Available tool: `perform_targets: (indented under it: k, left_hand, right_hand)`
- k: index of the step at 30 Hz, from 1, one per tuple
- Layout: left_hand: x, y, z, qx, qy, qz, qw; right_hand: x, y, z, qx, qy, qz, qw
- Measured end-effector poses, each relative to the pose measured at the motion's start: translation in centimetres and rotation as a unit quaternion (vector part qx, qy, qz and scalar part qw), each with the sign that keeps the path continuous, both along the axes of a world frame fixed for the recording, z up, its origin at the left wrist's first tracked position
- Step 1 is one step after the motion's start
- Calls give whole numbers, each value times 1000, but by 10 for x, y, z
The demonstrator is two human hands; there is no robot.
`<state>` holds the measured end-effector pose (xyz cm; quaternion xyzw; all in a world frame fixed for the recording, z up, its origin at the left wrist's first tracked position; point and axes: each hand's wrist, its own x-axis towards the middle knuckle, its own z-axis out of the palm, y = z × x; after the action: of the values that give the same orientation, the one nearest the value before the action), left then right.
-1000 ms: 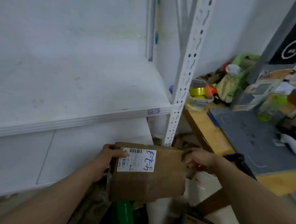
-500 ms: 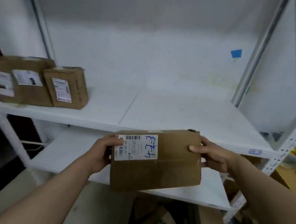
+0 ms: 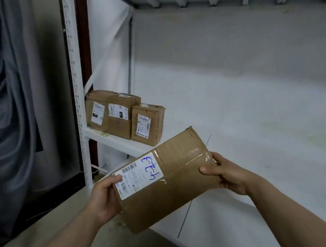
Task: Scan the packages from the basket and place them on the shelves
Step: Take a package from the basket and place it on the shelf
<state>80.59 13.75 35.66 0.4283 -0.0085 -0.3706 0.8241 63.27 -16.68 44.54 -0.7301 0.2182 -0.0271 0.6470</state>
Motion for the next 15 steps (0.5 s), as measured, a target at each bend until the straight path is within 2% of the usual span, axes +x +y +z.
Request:
perform_targets:
  k: [2,4,6,8,10,13,15]
  left_hand:
    - [15,8,-9,22,10,0,1000]
    - [33,11,-21,90,8,4,996]
    - [53,13,-31,199,-7,-3,980]
    - [76,12,-45,319,-31,-24,947]
    - [97,6,-55,383,-48,-37,922]
    - [123,-9,-60,402,-73,-16,912]
    - [137,-17,-67,418,-86,-13,905]
  right_hand:
    - [25,6,3,-44,15,25,999]
    - [53,9,1,-84,30,50,995]
    - [83,13,-5,-140,41,72,987]
    - [116,14,-18,-203,58,97,973]
    - [150,16,-39,-279,75,140,947]
    - [196,26,-78,-396,128,187,890]
    - [222,35,-106,-438,146,202,864]
